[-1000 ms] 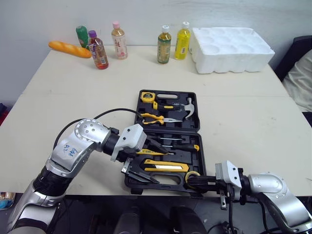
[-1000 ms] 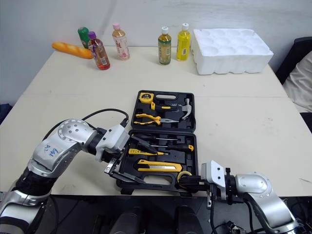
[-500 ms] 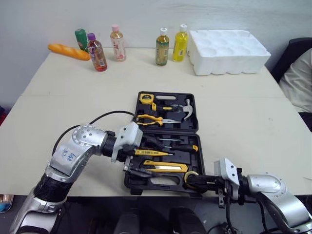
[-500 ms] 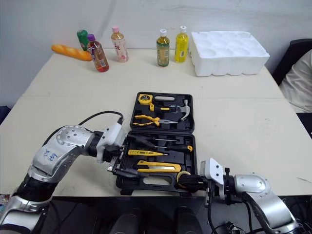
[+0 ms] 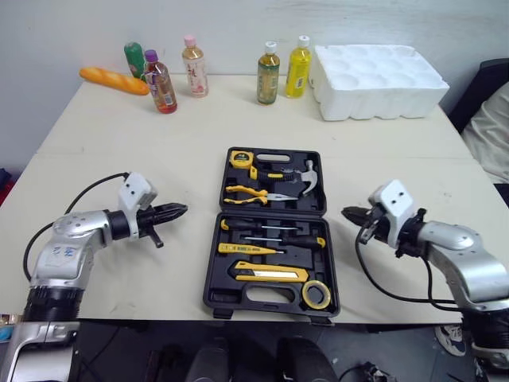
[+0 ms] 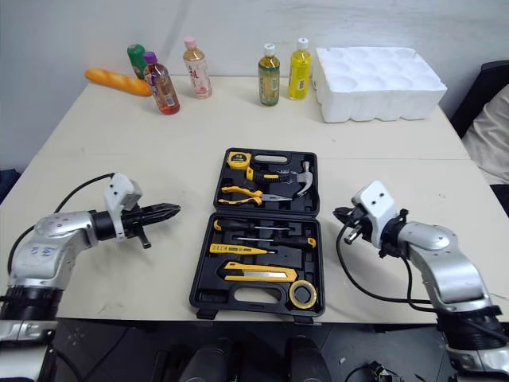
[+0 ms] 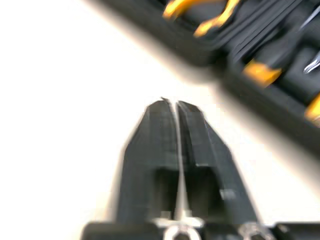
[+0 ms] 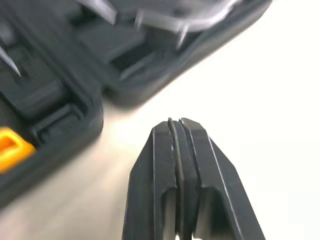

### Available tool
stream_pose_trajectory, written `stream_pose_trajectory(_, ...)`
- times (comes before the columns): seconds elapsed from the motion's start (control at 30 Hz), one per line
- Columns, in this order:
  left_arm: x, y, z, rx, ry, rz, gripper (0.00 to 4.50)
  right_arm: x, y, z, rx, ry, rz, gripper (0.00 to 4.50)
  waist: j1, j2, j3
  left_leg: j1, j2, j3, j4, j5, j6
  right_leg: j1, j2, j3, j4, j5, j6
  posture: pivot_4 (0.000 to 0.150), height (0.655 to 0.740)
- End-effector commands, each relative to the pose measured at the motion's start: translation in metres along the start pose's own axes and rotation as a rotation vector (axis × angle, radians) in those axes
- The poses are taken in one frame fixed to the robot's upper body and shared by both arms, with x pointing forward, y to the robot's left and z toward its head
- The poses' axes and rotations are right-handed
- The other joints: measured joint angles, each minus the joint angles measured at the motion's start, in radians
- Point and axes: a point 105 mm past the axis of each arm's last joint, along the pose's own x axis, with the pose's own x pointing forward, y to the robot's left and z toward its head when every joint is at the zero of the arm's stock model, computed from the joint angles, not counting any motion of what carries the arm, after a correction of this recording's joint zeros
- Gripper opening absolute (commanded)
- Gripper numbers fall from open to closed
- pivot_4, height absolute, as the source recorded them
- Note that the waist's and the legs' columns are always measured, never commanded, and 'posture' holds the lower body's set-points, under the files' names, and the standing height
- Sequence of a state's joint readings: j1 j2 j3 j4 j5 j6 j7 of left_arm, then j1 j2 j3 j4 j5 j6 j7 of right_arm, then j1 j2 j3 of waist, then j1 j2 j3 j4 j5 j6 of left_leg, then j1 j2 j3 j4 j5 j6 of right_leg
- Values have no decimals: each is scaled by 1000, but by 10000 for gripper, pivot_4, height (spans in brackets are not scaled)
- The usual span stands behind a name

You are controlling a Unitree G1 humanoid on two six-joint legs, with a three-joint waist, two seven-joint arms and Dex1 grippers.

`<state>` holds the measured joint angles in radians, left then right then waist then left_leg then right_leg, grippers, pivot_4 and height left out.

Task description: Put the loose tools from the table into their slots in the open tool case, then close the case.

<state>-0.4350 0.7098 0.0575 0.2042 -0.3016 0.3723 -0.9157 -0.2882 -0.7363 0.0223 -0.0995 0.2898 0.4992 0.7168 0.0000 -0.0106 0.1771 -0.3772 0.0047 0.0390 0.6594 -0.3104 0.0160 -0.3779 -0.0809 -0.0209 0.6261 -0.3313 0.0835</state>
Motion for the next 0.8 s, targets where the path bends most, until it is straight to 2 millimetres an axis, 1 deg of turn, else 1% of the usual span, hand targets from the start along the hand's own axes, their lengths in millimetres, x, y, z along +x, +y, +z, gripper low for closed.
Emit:
stream_pose_trajectory(0.03,14,1,10,48,-17,-21,203,7,0,9,-52,-14,23,0,-3,0,0,0,-1,0,0,0,0,-1,0,0,0,0,0,1500,7400)
stream_pose_trajectory(0.2,39,-17,8,79,-7,-112,203,19,12,14,-87,-25,91,0,-7,0,0,0,0,1,0,2,-2,-1,1,0,2,0,1,1500,7400)
stream_pose_trajectory(0.27,45,-23,6,84,-1,-135,203,20,13,16,-97,-32,102,0,-7,0,0,0,1,2,0,2,-3,-1,2,0,3,1,1,1500,7400)
stream_pose_trajectory(0.33,53,-31,4,100,9,-168,203,23,16,22,-112,-53,115,0,-6,0,0,0,1,2,0,2,-3,-1,2,0,3,0,1,1500,7400)
stream_pose_trajectory(0.4,62,-41,8,111,-4,-200,203,22,24,29,-119,-75,163,0,-4,0,0,0,1,2,0,2,-3,-1,2,0,3,1,1,1500,7400)
stream_pose_trajectory(0.47,68,-47,12,115,-20,-223,203,20,30,30,-124,-82,207,0,-4,0,0,-1,0,2,0,2,-3,-1,2,0,3,1,1,1500,7400)
stream_pose_trajectory(0.6,73,-59,18,113,-42,-270,203,14,37,29,-128,-79,249,0,-1,0,0,-1,1,1,0,2,-3,-1,2,-1,2,1,1,1500,7400)
stream_pose_trajectory(0.73,74,-62,16,130,-29,-275,203,11,31,25,-130,-61,217,0,0,0,0,-2,0,1,1,2,-2,-1,1,-1,2,1,1,1500,7400)
stream_pose_trajectory(0.8,74,-59,15,122,-19,-264,203,9,28,22,-131,-53,206,0,0,0,0,-2,0,1,1,2,-2,-1,1,-1,2,1,2,1500,7400)
